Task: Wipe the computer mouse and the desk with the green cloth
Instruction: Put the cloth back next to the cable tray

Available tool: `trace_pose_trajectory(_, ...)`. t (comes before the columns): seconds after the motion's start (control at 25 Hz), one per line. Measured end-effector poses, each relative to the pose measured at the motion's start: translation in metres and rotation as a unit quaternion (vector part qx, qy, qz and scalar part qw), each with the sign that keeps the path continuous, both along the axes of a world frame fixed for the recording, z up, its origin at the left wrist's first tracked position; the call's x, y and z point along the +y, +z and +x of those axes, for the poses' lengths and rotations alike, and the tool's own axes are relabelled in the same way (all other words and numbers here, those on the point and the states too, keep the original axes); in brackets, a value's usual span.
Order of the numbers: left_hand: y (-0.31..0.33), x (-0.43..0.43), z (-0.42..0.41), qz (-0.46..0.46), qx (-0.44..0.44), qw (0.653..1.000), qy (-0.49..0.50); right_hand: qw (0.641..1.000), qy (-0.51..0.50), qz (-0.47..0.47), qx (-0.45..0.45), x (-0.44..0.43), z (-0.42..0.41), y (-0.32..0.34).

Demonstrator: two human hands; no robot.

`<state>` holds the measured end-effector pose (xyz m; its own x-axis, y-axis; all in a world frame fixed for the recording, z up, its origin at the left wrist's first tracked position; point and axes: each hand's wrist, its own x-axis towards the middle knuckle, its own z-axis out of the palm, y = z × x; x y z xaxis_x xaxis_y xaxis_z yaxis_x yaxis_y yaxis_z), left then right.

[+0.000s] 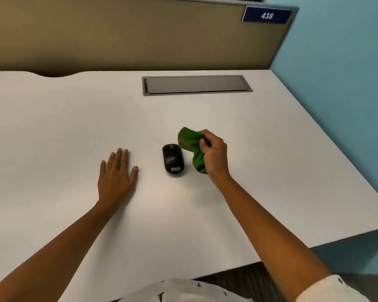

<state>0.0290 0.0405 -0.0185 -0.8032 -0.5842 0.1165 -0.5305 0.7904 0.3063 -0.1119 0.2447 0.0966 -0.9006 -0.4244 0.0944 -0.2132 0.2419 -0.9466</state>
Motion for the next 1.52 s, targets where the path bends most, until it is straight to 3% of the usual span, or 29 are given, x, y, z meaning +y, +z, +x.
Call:
trace_pose_trajectory(0.28, -0.002, -0.013, -0.010, 0.005, -0.020, 1.000, 0.022, 0.995, 0.037, 0.047, 0.081, -0.148, -0.050, 0.014)
trace_pose_trajectory(0.76, -0.007, -0.045, -0.062, 0.002, -0.034, 0.999, 0.034, 0.967, -0.042, 0.153, 0.200, -0.352, -0.151, -0.010)
trace_pose_trajectory(0.96, -0.011, -0.052, -0.076, -0.003, -0.041, 0.999, 0.019, 0.917, -0.023, 0.256, 0.306, -0.397, -0.174, -0.044)
trace_pose_trajectory(1.16, -0.011, -0.052, -0.080, -0.003, -0.046, 0.999, 0.018, 0.905, 0.072, 0.363, 0.208, -0.409, -0.178, -0.084)
trace_pose_trajectory(1.32, -0.010, -0.053, -0.079, 0.000, -0.047, 0.999, 0.016, 0.909, 0.124, 0.364, 0.158, -0.405, -0.196, -0.090)
trace_pose_trajectory(1.44, -0.008, -0.053, -0.079, 0.005, -0.053, 0.998, 0.015, 0.903, 0.123, 0.384, 0.147, -0.401, -0.196, -0.090)
trace_pose_trajectory(1.52, -0.007, -0.052, -0.079, 0.011, -0.055, 0.998, 0.018, 0.896, 0.096, 0.391, 0.188, -0.402, -0.190, -0.088)
